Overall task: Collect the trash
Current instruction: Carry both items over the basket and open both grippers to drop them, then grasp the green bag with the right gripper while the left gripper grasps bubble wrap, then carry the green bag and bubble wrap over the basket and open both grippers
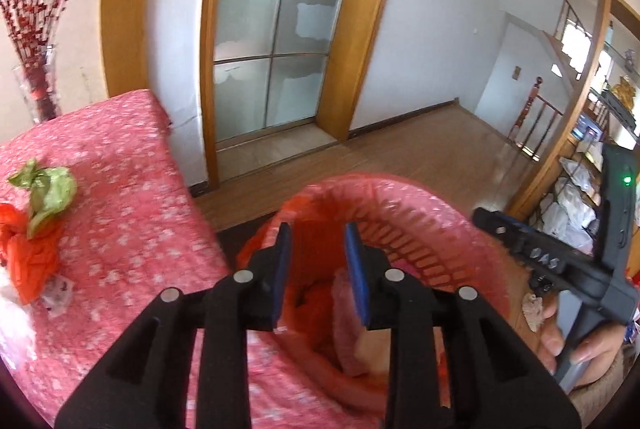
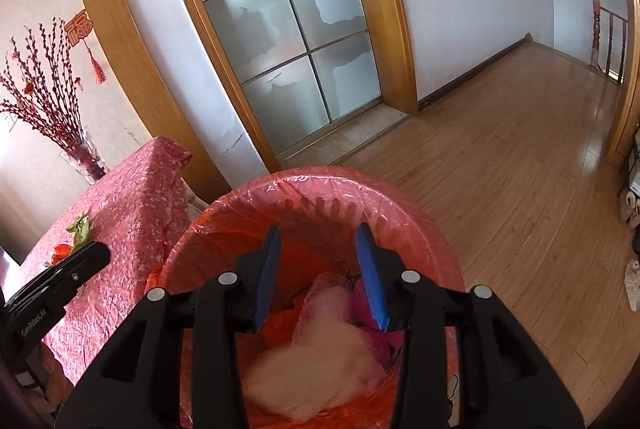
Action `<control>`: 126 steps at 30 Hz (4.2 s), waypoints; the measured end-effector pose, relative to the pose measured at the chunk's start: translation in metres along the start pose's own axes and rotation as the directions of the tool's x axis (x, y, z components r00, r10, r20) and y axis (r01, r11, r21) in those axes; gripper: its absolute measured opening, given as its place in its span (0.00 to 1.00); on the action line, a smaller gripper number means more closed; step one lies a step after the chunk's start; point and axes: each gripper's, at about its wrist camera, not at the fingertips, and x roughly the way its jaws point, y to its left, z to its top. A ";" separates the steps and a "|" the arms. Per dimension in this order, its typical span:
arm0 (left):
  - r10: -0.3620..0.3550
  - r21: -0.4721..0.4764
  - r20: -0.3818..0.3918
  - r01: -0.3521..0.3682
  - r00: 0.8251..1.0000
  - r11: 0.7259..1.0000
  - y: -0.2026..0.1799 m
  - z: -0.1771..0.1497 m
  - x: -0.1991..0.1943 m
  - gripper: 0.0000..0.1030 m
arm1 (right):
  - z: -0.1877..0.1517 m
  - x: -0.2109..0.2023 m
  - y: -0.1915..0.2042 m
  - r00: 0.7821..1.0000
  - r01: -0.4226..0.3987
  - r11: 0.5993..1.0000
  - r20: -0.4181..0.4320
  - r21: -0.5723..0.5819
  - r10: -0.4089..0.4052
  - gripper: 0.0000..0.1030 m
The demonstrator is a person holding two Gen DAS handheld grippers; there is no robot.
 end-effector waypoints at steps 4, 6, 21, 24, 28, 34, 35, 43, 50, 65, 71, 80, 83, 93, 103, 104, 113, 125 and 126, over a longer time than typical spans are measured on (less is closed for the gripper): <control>0.072 -0.002 0.024 -0.072 0.997 0.997 0.023 -0.004 -0.014 0.37 | -0.001 -0.003 0.008 1.000 -0.005 1.000 0.010 -0.022 0.005 0.39; 0.122 -0.011 0.039 -0.122 0.992 0.992 0.038 -0.006 -0.026 0.40 | -0.001 -0.003 0.016 1.000 -0.015 0.999 0.011 -0.039 0.016 0.39; 0.482 -0.119 0.109 -0.470 0.869 0.875 0.183 -0.024 -0.112 0.56 | -0.020 0.014 0.148 0.982 -0.187 0.955 -0.052 -0.231 0.179 0.39; 0.499 -0.174 0.092 -0.479 0.862 0.860 0.212 -0.028 -0.122 0.56 | -0.029 0.023 0.185 0.970 -0.243 0.932 -0.080 -0.267 0.230 0.39; 0.524 -0.223 0.082 -0.497 0.848 0.839 0.240 -0.033 -0.136 0.56 | -0.039 0.034 0.232 0.948 -0.317 0.898 -0.121 -0.306 0.293 0.39; 0.554 -0.255 0.081 -0.520 0.828 0.815 0.270 -0.040 -0.150 0.56 | -0.054 0.059 0.308 0.929 -0.370 0.847 -0.174 -0.382 0.328 0.39; 0.555 -0.263 0.079 -0.520 0.828 0.813 0.275 -0.041 -0.151 0.56 | -0.053 0.063 0.315 0.929 -0.369 0.846 -0.175 -0.384 0.326 0.39; 0.549 -0.305 0.062 -0.508 0.834 0.806 0.307 -0.043 -0.151 0.56 | -0.030 0.125 0.381 0.944 -0.323 0.840 -0.218 -0.436 0.249 0.53; 0.534 -0.311 0.053 -0.495 0.844 0.812 0.321 -0.040 -0.141 0.56 | -0.042 0.173 0.401 0.934 -0.311 0.807 -0.319 -0.501 0.162 0.48; 0.463 -0.278 0.045 -0.434 0.885 0.857 0.297 -0.046 -0.139 0.56 | -0.025 0.133 0.343 0.953 -0.284 0.879 -0.214 -0.382 0.215 0.02; 0.385 -0.235 0.059 -0.362 0.921 0.902 0.257 -0.048 -0.140 0.56 | -0.020 0.110 0.316 0.957 -0.275 0.891 -0.189 -0.362 0.218 0.02; 0.380 -0.126 -0.016 -0.379 0.925 0.917 0.219 -0.056 -0.114 0.44 | -0.028 0.086 0.288 0.953 -0.288 0.891 -0.198 -0.352 0.230 0.02; 0.391 -0.111 -0.041 -0.393 0.919 0.913 0.218 -0.061 -0.104 0.38 | -0.027 0.081 0.284 0.953 -0.290 0.891 -0.194 -0.349 0.234 0.02; 0.410 -0.160 0.033 -0.400 0.912 0.903 0.239 -0.049 -0.127 0.03 | -0.027 0.069 0.283 0.947 -0.313 0.887 -0.189 -0.340 0.261 0.02; 0.475 -0.261 0.104 -0.437 0.874 0.860 0.274 -0.027 -0.176 0.03 | -0.029 0.062 0.289 0.936 -0.344 0.878 -0.194 -0.332 0.293 0.02; 0.478 -0.268 0.106 -0.437 0.872 0.858 0.274 -0.026 -0.178 0.03 | -0.028 0.060 0.289 0.936 -0.344 0.878 -0.191 -0.333 0.295 0.02; 0.477 -0.281 0.156 -0.424 0.865 0.861 0.264 -0.009 -0.196 0.03 | -0.016 0.039 0.274 0.940 -0.340 0.886 -0.147 -0.315 0.308 0.02; 0.358 -0.221 0.225 -0.310 0.906 0.925 0.196 0.029 -0.180 0.03 | 0.005 -0.001 0.205 0.959 -0.280 0.932 -0.038 -0.230 0.279 0.02; 0.342 -0.208 0.229 -0.297 0.911 0.932 0.187 0.032 -0.176 0.03 | 0.007 -0.006 0.193 0.962 -0.271 0.939 -0.021 -0.213 0.273 0.02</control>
